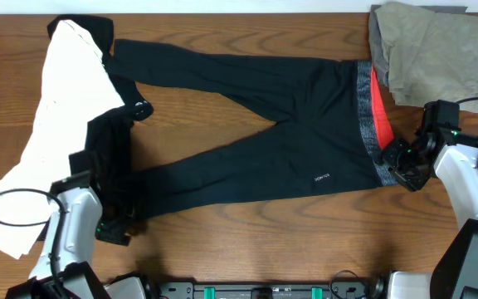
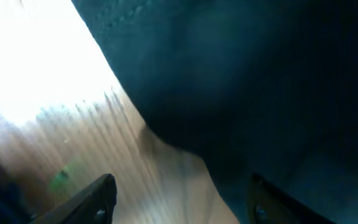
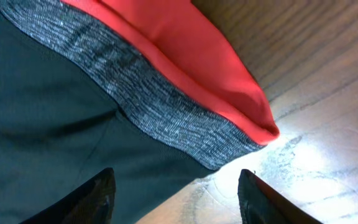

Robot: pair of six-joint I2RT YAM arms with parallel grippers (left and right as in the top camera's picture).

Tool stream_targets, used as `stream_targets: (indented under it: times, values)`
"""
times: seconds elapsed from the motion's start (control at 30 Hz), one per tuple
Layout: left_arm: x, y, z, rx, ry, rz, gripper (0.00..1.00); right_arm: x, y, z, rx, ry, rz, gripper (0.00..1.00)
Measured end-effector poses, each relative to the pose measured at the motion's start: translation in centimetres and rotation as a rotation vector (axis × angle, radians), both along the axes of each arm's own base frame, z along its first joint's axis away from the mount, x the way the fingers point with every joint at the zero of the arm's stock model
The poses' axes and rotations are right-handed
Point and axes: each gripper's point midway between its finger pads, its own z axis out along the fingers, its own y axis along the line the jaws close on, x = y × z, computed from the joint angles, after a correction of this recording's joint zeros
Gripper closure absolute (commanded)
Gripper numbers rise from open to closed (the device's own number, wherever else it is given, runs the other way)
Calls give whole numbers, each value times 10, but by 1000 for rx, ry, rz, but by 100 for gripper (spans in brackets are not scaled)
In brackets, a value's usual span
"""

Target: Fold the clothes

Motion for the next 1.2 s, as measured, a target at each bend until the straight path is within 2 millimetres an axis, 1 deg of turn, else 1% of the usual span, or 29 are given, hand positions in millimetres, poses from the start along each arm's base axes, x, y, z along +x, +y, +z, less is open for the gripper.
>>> stream_targets:
  times: [0.13, 0.4, 0.57, 0.67, 0.7, 0.77, 0.8, 0.83, 0.87, 0.97, 1.07, 1.2]
  values:
    - [2, 1, -11, 10, -18, 99, 36, 4, -1, 1, -5, -17, 6, 38]
    - [18, 8, -12, 36, -80, 198, 37, 6, -1, 1, -10, -25, 18, 36]
    - [16, 15, -12, 80, -70, 221, 38, 5, -2, 1, -14, -25, 23, 36]
    - [14, 19, -12, 101, -59, 234, 54, 5, -2, 1, -14, -25, 23, 36]
    - [13, 19, -12, 106, -57, 235, 62, 5, -2, 1, -14, -25, 23, 36]
    - [13, 21, -12, 117, -56, 239, 76, 5, -2, 1, -14, -25, 23, 36]
    - [13, 23, -12, 124, -56, 237, 87, 5, -2, 1, -15, -24, 24, 36]
    - [13, 24, -12, 130, -56, 239, 93, 5, -2, 0, -14, -23, 23, 37]
    - [13, 24, -12, 134, -58, 242, 94, 5, -2, 0, -14, -21, 24, 39]
    - [14, 26, -12, 141, -61, 238, 94, 4, -2, 0, -14, -19, 26, 42]
    - [15, 26, -12, 144, -64, 238, 94, 5, -3, -5, -22, -34, 26, 46]
    - [17, 28, -12, 153, -75, 227, 94, 2, -3, -22, -29, -53, 18, 49]
